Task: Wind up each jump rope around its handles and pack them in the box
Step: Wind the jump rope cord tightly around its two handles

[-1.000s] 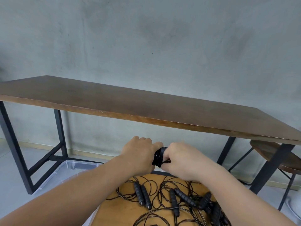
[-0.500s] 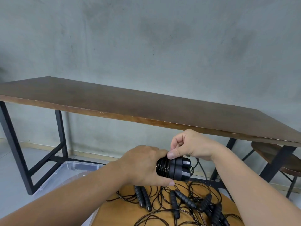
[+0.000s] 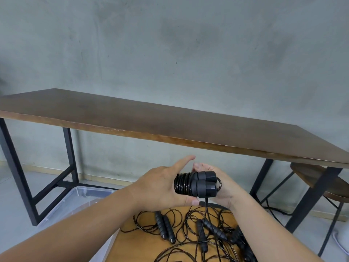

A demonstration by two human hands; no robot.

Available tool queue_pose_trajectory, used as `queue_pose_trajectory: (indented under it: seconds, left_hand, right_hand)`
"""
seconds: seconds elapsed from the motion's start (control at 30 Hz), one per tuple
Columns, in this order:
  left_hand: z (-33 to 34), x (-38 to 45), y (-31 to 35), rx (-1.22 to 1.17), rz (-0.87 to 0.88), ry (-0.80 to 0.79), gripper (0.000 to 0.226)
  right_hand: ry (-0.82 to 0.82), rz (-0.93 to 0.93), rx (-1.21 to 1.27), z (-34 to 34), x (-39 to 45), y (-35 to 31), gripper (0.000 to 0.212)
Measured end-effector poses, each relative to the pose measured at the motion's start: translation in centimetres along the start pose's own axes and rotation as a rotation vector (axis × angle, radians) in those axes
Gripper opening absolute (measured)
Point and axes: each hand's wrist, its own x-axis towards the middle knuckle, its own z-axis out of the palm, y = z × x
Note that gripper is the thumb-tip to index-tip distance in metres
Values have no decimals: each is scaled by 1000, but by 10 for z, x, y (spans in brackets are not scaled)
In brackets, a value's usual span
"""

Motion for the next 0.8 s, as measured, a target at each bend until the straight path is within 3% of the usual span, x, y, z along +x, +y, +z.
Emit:
queue_pose_trajectory:
  seconds: [0.07, 0.17, 0.3, 0.43, 0.67, 0.8]
  left_hand:
    - [0, 1, -1, 30, 10, 4, 95]
    - [0, 3, -3, 52, 38, 36, 83]
    - [-3, 12, -11, 31, 23, 145, 65]
    - [-5, 25, -23, 191, -37, 220, 66]
    - [0, 32, -33, 519, -52, 258, 67]
    - [4, 33, -33, 641, -42, 236, 64]
  right_hand:
    - [65, -23, 114, 5, -1, 9, 35]
    - [203, -54, 201, 12, -3, 20, 23]
    - [286, -42, 46, 23, -10, 27, 26]
    - [262, -12, -71, 36, -18, 30, 32]
    - [194, -17, -820, 51, -30, 17, 37]
    - [89, -12, -1088, 57, -35, 5, 30]
